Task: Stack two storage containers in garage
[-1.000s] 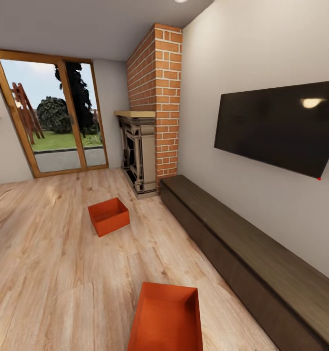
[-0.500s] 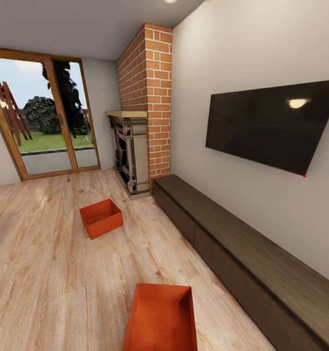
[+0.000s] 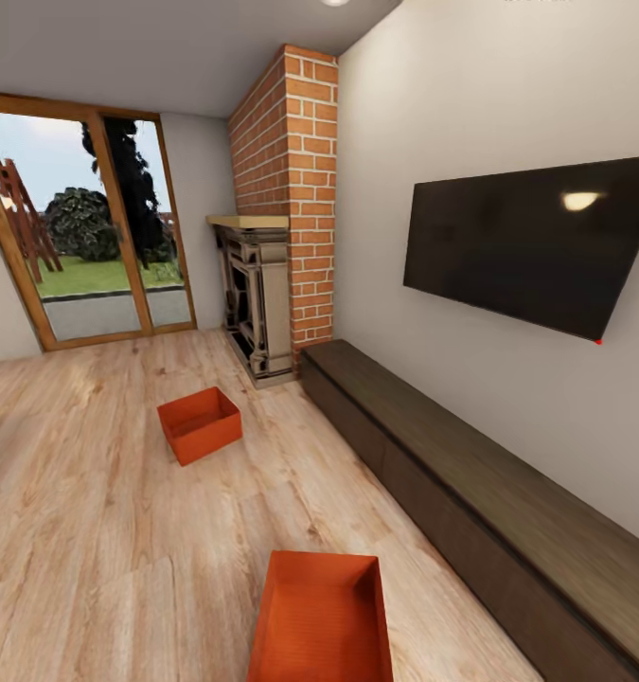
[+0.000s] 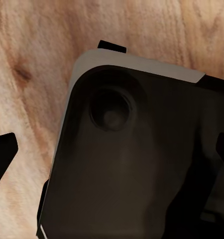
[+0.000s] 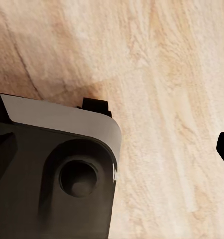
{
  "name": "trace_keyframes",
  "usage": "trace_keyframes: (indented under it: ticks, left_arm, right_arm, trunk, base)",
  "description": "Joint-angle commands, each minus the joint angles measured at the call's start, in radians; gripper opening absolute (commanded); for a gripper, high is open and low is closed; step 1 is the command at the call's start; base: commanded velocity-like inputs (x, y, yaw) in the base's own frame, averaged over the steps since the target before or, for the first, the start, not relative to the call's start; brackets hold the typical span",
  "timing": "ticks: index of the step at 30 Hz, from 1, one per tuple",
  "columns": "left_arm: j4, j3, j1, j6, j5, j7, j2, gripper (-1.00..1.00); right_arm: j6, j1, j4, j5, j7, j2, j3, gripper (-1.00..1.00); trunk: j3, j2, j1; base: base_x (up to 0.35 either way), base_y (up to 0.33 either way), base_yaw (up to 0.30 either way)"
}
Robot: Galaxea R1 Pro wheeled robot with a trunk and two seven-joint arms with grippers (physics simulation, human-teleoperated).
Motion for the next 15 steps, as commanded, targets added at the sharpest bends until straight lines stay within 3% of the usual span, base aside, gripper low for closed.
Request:
trace_keyframes:
  ticks: [1, 7, 15]
  left_arm:
    - [-0.001, 0.002, 0.0, -0.001, 0.003, 0.001, 0.0, 1.0]
    - [-0.001, 0.002, 0.0, -0.001, 0.003, 0.001, 0.0, 1.0]
    - [-0.001, 0.002, 0.0, -0.001, 0.003, 0.001, 0.0, 1.0]
  right_arm:
    - [-0.003, -0.001, 0.003, 0.01, -0.007, 0.0, 0.005, 1.0]
    - [-0.003, -0.001, 0.003, 0.01, -0.007, 0.001, 0.003, 1.0]
    - [-0.003, -0.001, 0.003, 0.012, -0.005, -0.001, 0.007, 1.0]
  trunk:
    - [-0.001, 0.0, 0.0]
    - [-0.001, 0.0, 0.0]
    - [-0.001, 0.0, 0.0]
  base:
    - [0.0, 0.006, -0.116]
    - [0.0, 0.002, -0.18]
    - [0.0, 0.0, -0.028]
